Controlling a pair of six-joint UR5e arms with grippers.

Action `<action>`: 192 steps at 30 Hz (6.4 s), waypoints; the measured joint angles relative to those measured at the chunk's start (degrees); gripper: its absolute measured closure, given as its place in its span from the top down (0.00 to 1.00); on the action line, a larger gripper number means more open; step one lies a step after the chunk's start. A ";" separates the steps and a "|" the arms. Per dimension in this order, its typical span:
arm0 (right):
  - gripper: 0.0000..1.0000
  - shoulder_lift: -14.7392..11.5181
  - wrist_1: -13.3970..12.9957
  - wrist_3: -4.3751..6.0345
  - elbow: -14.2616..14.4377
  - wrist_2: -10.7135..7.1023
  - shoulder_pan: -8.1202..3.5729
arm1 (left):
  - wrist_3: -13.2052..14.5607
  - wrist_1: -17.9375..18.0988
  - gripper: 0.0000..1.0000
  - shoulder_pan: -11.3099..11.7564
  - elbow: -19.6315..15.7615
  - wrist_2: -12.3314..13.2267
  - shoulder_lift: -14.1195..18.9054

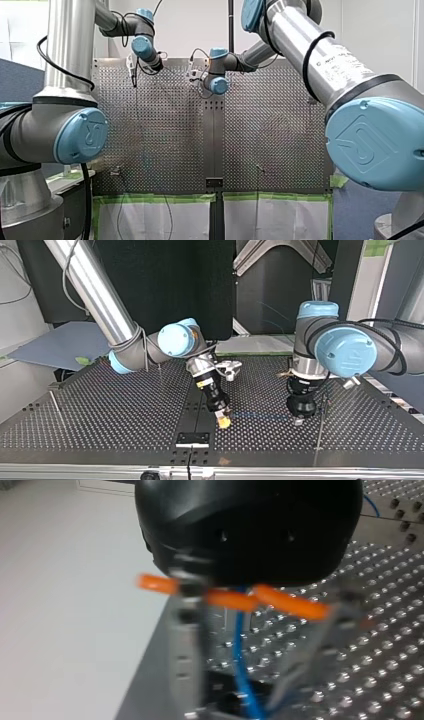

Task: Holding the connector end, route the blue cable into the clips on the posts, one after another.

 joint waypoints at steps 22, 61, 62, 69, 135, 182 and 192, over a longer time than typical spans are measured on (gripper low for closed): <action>0.00 0.41 -0.20 -0.09 7.47 1.36 -2.19 | 0.32 0.53 0.02 -5.51 -2.72 -2.20 -6.77; 0.00 1.04 -0.90 -3.17 21.42 8.62 -3.48 | 0.16 11.67 0.02 -14.88 -7.28 -8.09 -17.29; 0.00 1.05 -1.04 -3.21 21.87 8.78 -3.51 | 0.43 11.78 0.02 -15.09 -7.28 -8.35 -17.68; 0.00 1.14 -1.54 -3.78 25.47 9.55 -3.82 | 2.37 14.02 0.02 -17.55 -7.28 -10.44 -21.23; 0.00 7.59 -20.92 -4.73 46.79 11.95 -10.08 | -3.05 44.19 0.02 -29.16 -13.68 -14.05 -43.42; 0.00 13.45 -37.17 -6.84 56.30 10.16 -24.23 | -1.15 50.47 0.02 -42.01 -4.28 -24.92 -53.17; 0.00 13.36 -38.48 -6.59 56.31 5.15 -28.40 | -1.22 49.27 0.02 -42.27 -0.51 -26.69 -53.68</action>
